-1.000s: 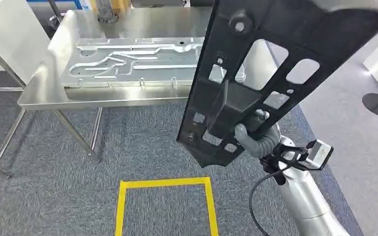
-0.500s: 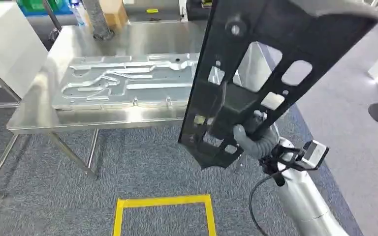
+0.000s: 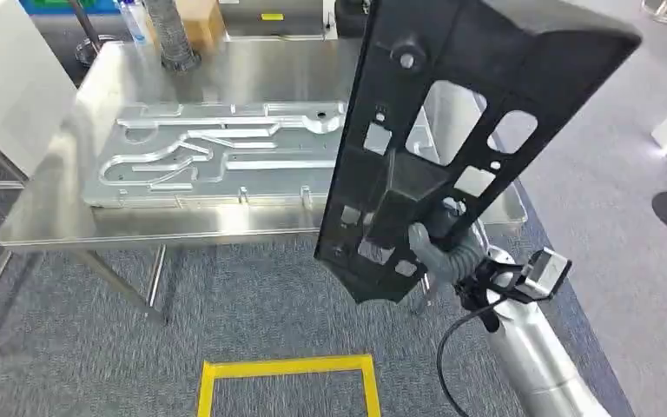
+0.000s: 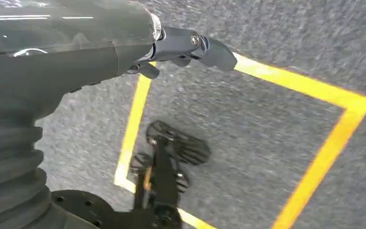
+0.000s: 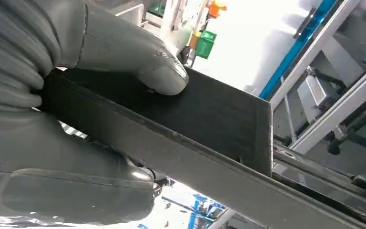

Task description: Take the parts from the cabinet and place them on the table.

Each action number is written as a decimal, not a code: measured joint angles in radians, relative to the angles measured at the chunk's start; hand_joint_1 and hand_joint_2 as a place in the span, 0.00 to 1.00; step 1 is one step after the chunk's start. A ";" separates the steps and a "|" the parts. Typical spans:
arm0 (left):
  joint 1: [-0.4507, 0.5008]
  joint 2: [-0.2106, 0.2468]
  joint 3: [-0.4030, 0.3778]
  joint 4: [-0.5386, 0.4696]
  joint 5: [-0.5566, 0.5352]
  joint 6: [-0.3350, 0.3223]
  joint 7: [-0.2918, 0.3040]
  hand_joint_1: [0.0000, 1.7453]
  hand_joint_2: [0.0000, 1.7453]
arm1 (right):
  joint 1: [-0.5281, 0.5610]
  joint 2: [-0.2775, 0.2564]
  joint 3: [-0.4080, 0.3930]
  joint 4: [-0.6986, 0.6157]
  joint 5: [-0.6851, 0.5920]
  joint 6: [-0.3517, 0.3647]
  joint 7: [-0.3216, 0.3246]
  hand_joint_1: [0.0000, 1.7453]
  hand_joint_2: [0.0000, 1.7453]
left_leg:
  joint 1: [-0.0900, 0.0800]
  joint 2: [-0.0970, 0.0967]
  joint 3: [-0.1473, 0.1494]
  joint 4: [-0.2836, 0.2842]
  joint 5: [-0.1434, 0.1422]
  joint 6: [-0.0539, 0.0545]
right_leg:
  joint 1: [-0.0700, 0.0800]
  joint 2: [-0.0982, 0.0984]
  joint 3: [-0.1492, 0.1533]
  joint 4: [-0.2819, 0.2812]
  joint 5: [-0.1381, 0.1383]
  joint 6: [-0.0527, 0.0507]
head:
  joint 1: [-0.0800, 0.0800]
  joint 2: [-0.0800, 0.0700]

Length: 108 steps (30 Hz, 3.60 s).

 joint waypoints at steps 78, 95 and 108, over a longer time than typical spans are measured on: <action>-0.126 -0.087 -0.066 0.000 -0.083 0.029 -0.063 0.00 0.00 | -0.544 0.001 0.669 1.034 1.191 -0.619 0.368 0.00 0.00 | -0.003 -0.015 -0.162 0.208 -0.070 -0.059 | -0.005 -0.066 0.002 -0.102 0.055 -0.033 | 0.001 0.000; -0.129 -0.095 -0.105 0.000 -0.119 0.036 -0.051 0.00 0.00 | -0.512 0.023 0.597 1.020 1.016 -0.802 0.300 0.00 0.00 | 0.008 -0.031 -0.058 0.014 0.041 -0.008 | -0.019 -0.015 -0.131 0.218 -0.101 0.023 | 0.001 0.000; -0.046 -0.083 -0.069 0.000 -0.034 0.014 -0.098 0.00 0.00 | -0.131 0.057 0.098 0.119 0.483 -0.911 0.011 0.00 0.00 | 0.002 0.000 -0.094 0.139 -0.066 -0.045 | -0.003 -0.016 0.002 -0.108 0.057 -0.031 | 0.001 0.000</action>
